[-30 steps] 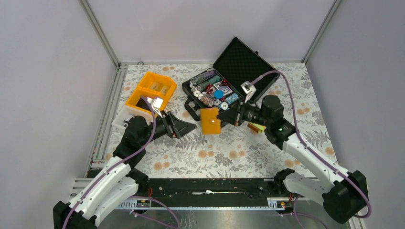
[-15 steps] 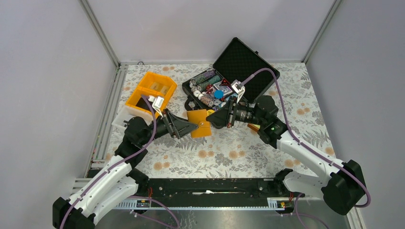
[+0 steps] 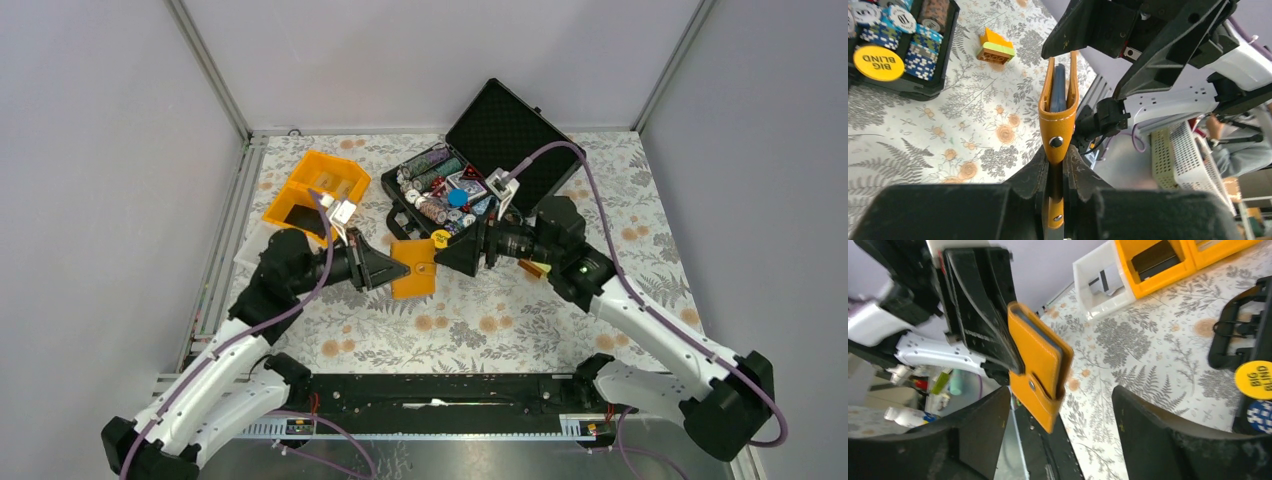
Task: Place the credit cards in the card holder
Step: Open the card holder at the center of the board.
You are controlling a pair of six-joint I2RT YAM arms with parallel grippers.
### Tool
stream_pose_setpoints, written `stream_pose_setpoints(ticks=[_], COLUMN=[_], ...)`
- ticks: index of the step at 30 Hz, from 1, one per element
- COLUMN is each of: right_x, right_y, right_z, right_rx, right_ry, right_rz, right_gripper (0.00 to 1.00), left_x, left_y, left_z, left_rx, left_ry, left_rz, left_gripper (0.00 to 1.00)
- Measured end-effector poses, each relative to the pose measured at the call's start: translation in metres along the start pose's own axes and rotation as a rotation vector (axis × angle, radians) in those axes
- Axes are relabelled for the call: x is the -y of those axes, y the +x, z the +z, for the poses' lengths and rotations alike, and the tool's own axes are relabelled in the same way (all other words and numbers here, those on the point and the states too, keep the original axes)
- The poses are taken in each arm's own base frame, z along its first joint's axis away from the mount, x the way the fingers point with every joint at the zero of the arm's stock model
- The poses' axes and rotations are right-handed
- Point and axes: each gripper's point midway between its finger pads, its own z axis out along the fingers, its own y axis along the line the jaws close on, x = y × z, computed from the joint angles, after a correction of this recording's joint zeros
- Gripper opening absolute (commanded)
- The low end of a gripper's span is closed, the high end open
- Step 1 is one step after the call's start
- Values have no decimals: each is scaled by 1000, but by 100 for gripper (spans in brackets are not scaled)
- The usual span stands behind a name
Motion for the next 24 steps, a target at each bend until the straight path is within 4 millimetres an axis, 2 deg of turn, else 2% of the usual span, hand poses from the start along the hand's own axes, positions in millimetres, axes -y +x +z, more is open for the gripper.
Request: stream_pose_setpoints(ticks=[2, 5, 7, 10, 15, 24], right_x=[-2, -11, -18, -25, -33, -30], right_y=[-1, -5, -6, 0, 23, 51], right_z=[-8, -19, -22, -17, -4, 11], right_rx=[6, 21, 10, -35, -146, -260], right_ry=[19, 18, -9, -60, -142, -192], right_rz=[-34, -87, -105, -102, -80, -52], right_gripper=[80, 60, 53, 50, 45, 45], left_x=[5, 13, 11, 2, -7, -3], left_y=[-7, -16, -12, 8, 30, 31], left_z=[-2, -3, -3, -2, -3, -7], left_rx=[-44, -95, -140, -241, -357, -366], left_ry=[-28, -34, -26, -7, 26, 75], left_rz=[55, 144, 170, 164, 138, 139], left_gripper=[0, 0, 0, 0, 0, 0])
